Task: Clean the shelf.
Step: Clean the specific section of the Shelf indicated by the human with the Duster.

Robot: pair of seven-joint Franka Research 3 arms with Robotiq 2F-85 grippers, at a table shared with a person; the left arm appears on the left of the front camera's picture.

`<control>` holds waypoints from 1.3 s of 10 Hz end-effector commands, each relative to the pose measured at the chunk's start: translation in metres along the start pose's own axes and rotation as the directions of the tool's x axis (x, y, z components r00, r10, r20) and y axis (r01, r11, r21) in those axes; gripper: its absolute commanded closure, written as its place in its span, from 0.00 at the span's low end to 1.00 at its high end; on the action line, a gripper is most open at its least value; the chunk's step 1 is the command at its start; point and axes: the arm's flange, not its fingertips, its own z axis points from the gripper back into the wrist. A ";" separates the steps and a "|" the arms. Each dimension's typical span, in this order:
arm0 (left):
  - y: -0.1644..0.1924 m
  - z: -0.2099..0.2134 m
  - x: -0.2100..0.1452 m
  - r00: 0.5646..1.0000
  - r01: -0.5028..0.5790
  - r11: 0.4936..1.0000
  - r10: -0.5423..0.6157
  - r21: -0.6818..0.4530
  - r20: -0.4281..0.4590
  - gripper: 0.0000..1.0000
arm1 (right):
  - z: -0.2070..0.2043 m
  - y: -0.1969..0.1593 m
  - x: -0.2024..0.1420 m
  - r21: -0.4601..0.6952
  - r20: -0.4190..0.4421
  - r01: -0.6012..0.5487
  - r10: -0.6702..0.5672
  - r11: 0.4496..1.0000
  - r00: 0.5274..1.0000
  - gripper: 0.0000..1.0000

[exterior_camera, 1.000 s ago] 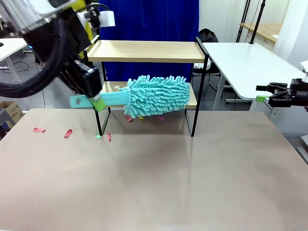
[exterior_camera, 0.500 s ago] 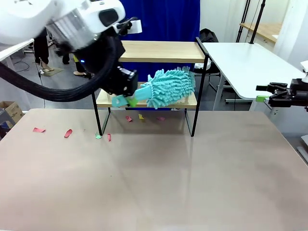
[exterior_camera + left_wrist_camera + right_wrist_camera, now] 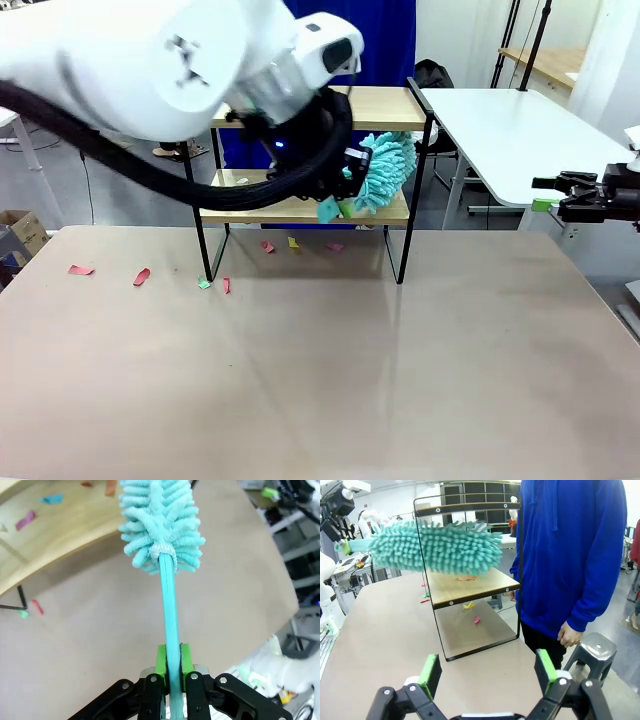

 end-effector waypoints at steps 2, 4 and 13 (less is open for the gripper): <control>-0.034 -0.043 0.037 0.996 -0.086 0.988 0.085 0.125 0.015 0.87 | -0.002 0.000 0.005 -0.006 -0.024 0.010 -0.010 1.000 1.000 0.00; -0.047 -0.051 0.044 0.992 -0.114 0.986 0.107 0.122 0.061 0.87 | -0.002 0.000 0.005 -0.006 -0.024 0.010 -0.010 1.000 1.000 0.00; -0.052 -0.108 0.042 0.990 -0.113 0.977 0.125 0.181 -0.060 0.87 | -0.002 0.000 0.005 -0.006 -0.024 0.010 -0.010 1.000 1.000 0.00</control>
